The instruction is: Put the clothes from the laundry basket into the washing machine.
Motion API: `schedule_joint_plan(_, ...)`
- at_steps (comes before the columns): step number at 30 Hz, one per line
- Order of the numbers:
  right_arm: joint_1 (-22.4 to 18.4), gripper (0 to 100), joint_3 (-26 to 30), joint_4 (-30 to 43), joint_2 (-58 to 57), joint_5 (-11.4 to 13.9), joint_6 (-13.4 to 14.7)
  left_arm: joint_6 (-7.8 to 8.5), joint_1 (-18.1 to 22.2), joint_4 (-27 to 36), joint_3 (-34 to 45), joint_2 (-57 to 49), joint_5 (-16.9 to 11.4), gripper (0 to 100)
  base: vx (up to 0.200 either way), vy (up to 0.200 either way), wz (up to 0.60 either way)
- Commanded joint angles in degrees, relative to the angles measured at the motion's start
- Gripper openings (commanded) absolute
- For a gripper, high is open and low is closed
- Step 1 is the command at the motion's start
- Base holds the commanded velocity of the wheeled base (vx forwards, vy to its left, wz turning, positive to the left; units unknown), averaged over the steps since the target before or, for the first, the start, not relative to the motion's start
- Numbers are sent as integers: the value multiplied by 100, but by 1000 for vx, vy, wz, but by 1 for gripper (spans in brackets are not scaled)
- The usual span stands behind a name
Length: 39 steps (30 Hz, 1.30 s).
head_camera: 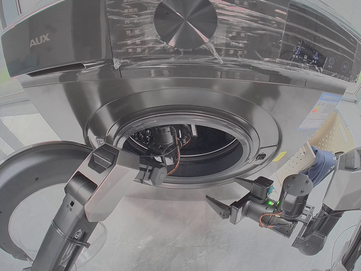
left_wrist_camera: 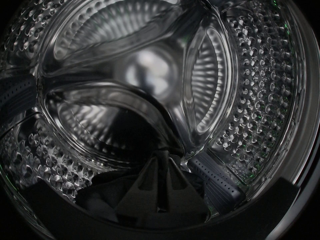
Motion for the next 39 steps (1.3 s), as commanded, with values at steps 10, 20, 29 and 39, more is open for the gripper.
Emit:
schedule_joint_plan(10, -19, 100, 0, -6, -24, 5, -7, -9, -76, -17, 639, -171, -1, 100, 0, 0, 0)
schedule_joint_plan(20, -1, 100, 9, 3, -42, -4, 1, 0, -287, -404, 2028, -1059, -36, 100, 0, 0, 0)
schedule_joint_plan(29, 16, 100, 360, 3, -525, 5, -7, 132, -858, -1634, 5218, -2623, -414, 100, 0, 0, 0)
schedule_joint_plan(39, -19, 100, 1072, 3, -1264, -30, -7, 141, -1543, -1775, 7310, -4355, -625, 100, 0, 0, 0)
